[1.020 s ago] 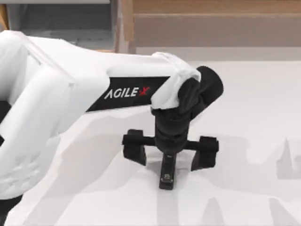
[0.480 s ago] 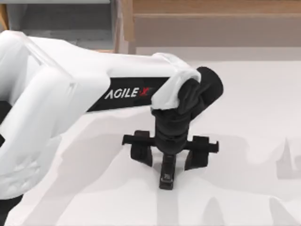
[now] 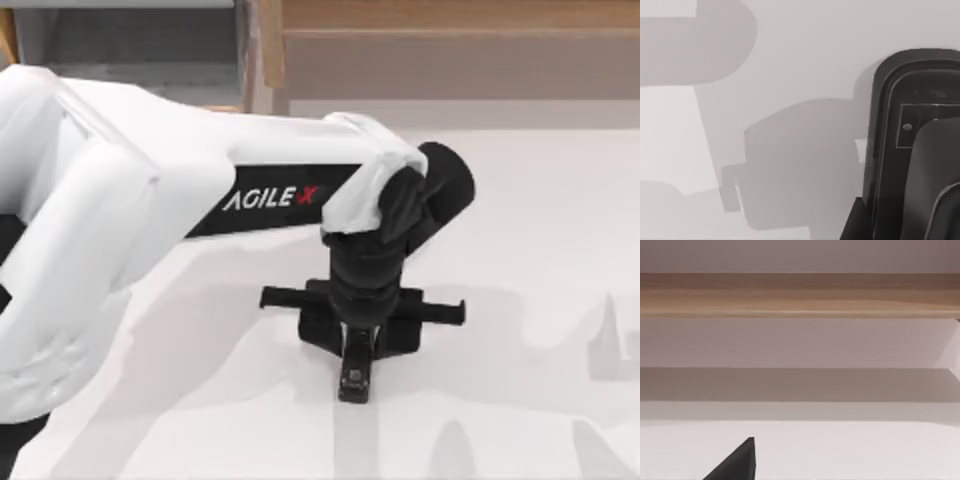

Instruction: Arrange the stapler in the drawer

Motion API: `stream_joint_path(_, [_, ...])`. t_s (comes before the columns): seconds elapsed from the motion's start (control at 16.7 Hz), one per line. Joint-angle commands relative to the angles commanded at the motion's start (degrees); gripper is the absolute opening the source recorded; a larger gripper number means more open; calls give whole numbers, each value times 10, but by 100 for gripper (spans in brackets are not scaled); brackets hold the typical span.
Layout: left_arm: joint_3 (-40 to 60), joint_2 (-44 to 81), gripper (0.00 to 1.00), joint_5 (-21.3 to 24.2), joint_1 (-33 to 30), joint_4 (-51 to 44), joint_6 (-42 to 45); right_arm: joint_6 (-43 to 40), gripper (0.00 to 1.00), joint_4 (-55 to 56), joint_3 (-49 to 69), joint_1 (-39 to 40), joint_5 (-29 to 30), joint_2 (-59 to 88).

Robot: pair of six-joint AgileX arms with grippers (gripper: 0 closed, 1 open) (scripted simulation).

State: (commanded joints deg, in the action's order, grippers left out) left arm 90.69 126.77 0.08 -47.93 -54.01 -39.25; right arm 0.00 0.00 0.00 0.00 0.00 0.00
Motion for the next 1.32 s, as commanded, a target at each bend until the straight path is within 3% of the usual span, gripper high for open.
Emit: stream_joint_path(1.32, [39, -25, 0, -2, 6, -56, 5, 0, 100, 0, 0, 0, 0, 0])
